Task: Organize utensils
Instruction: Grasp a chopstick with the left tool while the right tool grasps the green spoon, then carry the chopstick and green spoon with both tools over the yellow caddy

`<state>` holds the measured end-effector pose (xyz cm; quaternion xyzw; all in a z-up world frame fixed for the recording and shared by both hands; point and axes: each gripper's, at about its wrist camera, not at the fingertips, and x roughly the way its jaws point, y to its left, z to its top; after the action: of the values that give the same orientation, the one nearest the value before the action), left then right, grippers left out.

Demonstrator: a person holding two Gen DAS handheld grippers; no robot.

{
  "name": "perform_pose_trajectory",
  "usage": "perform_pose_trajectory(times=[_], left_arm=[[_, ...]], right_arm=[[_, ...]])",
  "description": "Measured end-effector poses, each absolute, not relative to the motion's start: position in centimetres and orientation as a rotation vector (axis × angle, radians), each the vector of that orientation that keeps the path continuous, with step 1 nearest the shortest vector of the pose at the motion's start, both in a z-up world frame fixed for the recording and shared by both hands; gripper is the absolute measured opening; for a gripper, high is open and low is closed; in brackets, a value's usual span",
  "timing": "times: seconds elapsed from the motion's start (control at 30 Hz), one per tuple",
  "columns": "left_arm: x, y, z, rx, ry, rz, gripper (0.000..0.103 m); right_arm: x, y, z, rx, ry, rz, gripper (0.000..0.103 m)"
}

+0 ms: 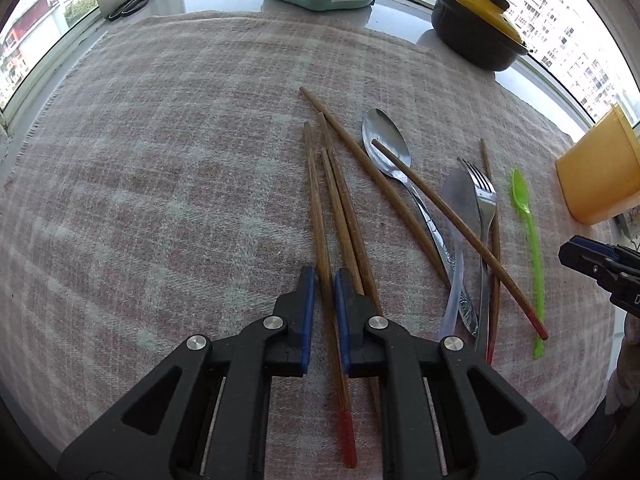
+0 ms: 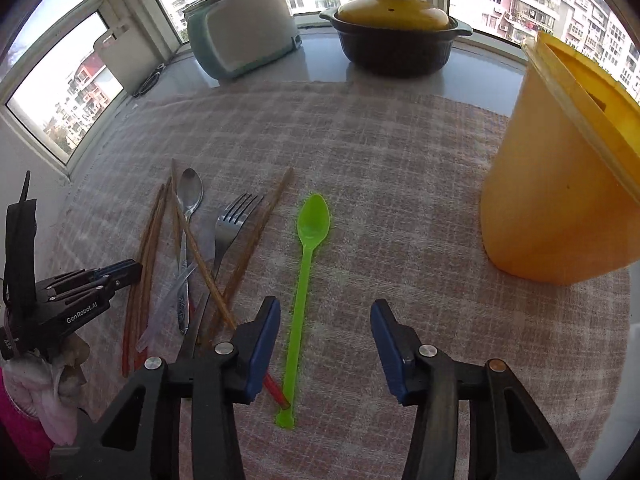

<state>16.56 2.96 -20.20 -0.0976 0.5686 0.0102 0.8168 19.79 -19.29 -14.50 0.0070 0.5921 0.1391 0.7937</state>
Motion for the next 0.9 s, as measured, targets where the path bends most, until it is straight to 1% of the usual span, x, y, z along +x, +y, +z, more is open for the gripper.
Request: perform_pose_trajectory(times=[0.07, 0.23, 0.43, 0.47, 0.53, 0.57, 0.6, 0.63, 0.67, 0.7, 0.73, 0.77, 0.83, 0.9], left_arm=[[16.8, 3.0, -20.4, -0.202, 1.203, 0.026, 0.009], [16.8, 4.0, -20.5, -0.21, 1.191, 0.053, 0.007], [16.2, 4.3, -20.4, -0.221, 1.215, 0.063, 0.007], [16.3, 4.1, -20.4, -0.22, 1.223, 0.067, 0.007], [16.7, 3.7, -20.4, -0.209, 1.236, 0.06, 0.013], [16.8, 3.6, -20.3, -0.213, 1.238, 0.049, 0.023], [17.1, 3.6, -20.3, -0.218, 1.237, 0.046, 0.029], [17.2, 3.6, -20.3, -0.22, 1.232, 0.055, 0.029], [17.3, 3.6, -20.3, -0.218, 1.229, 0.06, 0.028], [17.4, 3.7, -20.3, -0.214, 1.228, 0.065, 0.014], [17.4, 3.8, -20.3, -0.204, 1.227, 0.086, 0.007], [17.4, 4.2, -20.3, -0.224, 1.223, 0.082, 0.004], [17.1, 5.1, -20.4, -0.285, 1.219, 0.067, 0.004], [16.7, 5.9, -20.2, -0.298, 1.205, 0.089, 0.004]], right_arm=[[20.6, -19.0, -15.5, 0.022, 1.312, 0.307, 0.041], [21.5, -17.9, -16.9, 0.009, 1.352, 0.337, 0.041], [22.1, -16.2, -17.7, -0.059, 1.379, 0.342, 0.039], [22.2, -16.0, -17.7, -0.071, 1.384, 0.34, 0.037], [22.3, -15.6, -17.8, -0.108, 1.401, 0.34, 0.035], [22.3, -15.3, -17.8, -0.129, 1.406, 0.346, 0.034], [22.5, -15.0, -17.9, -0.158, 1.41, 0.347, 0.031], [22.7, -14.7, -18.0, -0.187, 1.412, 0.344, 0.025], [22.9, -14.5, -18.0, -0.212, 1.413, 0.34, 0.019], [22.9, -14.4, -18.0, -0.228, 1.414, 0.338, 0.016], [22.9, -14.6, -18.0, -0.238, 1.413, 0.336, 0.01], [22.9, -14.8, -18.0, -0.238, 1.413, 0.335, 0.008], [22.8, -15.4, -17.9, -0.214, 1.412, 0.332, 0.004], [22.8, -16.1, -17.8, -0.175, 1.41, 0.333, 0.004]])
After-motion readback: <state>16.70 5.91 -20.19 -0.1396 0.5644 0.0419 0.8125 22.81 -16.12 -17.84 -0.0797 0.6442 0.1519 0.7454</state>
